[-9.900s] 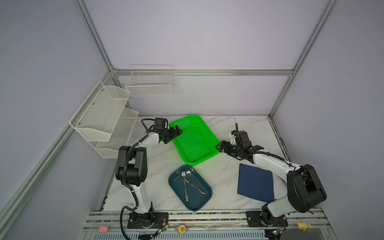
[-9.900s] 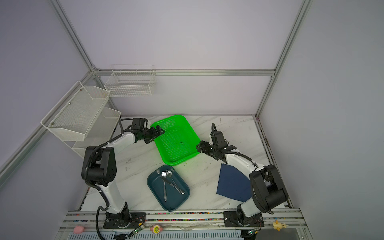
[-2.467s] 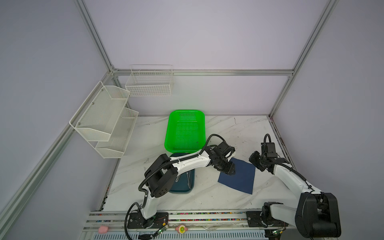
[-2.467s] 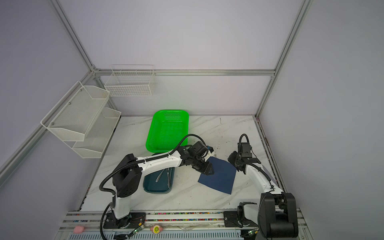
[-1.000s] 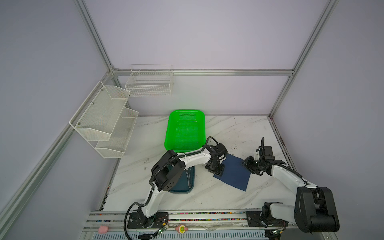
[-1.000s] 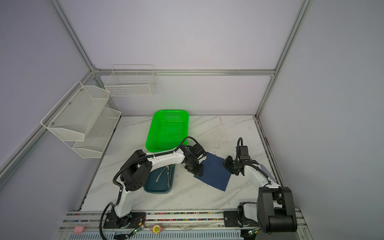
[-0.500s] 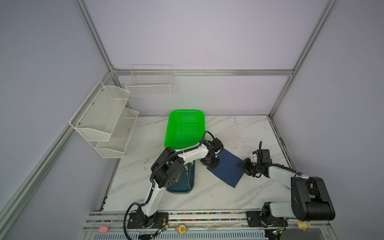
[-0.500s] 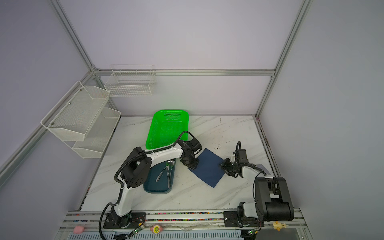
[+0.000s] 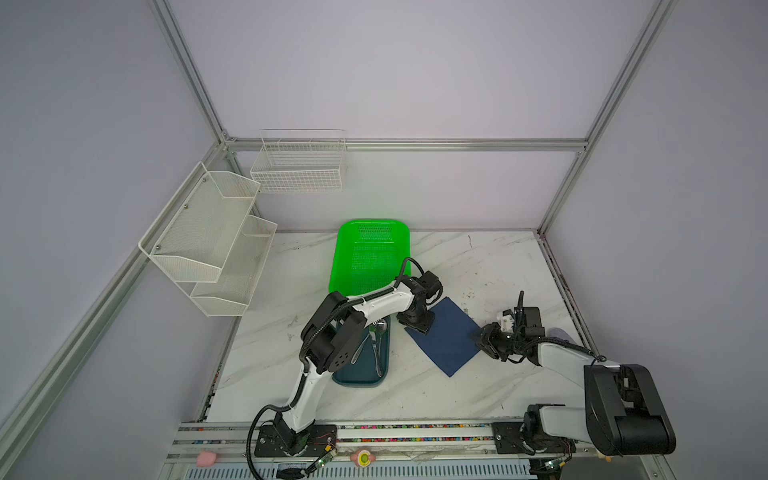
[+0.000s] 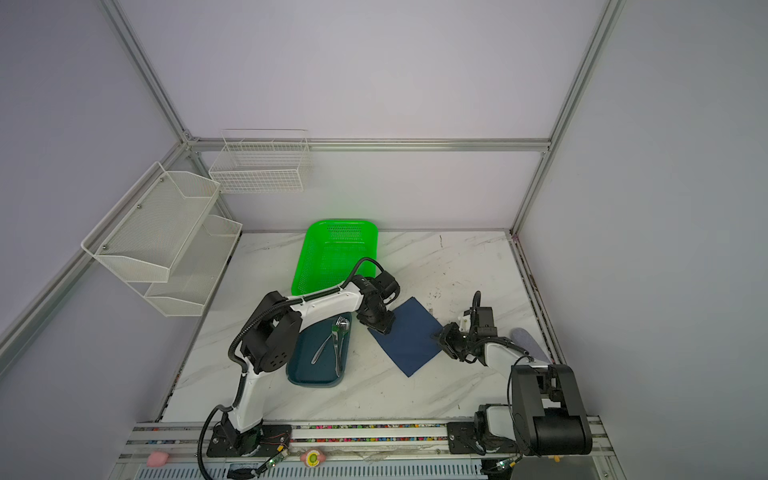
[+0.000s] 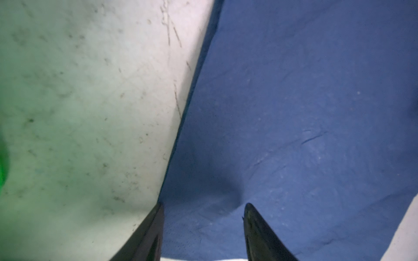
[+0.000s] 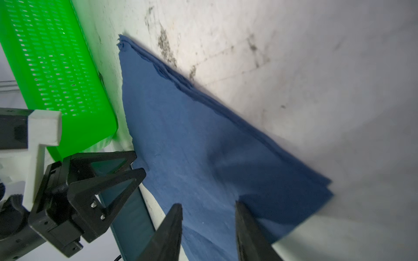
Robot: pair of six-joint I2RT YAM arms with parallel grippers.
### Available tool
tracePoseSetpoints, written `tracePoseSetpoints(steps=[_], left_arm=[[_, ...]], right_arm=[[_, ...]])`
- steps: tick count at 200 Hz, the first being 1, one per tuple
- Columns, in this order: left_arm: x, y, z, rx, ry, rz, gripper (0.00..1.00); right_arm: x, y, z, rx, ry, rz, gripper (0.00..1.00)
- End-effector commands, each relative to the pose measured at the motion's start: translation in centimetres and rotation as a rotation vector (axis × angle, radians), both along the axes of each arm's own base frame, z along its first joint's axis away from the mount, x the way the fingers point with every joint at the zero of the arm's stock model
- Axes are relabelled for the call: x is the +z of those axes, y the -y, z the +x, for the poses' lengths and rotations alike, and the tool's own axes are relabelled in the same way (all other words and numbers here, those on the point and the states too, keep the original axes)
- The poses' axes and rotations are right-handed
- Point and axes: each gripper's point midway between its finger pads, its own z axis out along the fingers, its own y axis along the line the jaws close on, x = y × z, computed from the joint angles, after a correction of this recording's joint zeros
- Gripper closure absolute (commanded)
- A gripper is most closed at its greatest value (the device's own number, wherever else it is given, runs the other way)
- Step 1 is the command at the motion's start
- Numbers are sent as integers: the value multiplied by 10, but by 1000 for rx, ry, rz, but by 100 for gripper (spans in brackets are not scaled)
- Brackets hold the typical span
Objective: Place the utensils on the paper napkin and roll it up
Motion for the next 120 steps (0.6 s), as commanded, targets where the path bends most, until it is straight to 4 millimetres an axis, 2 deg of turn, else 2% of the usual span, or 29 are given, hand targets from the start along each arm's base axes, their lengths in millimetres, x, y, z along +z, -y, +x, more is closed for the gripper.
tracePoseSetpoints(steps=[1,40,72,85,94,99,120], left_arm=[[54,19,38,31,131,-90,43],[62,16,69,98,130,-137,40],[55,4,87,137,115,-143,40],[54,-6,95,183,110,-132,40],[51,-13,97,210,102,-127,40],[51,-15,98,219,95,-134,40],[55,-16,96,217,83,-157,40]], right_arm=[[9,0,10,-2,20,-3,59],[14,1,14,21,27,-24,58],[16,-2,16,46,40,-16,58],[13,-3,17,55,32,-13,59],[14,-4,19,68,38,-20,60],[7,-4,19,76,14,-28,60],[-2,-2,23,102,-6,-84,60]])
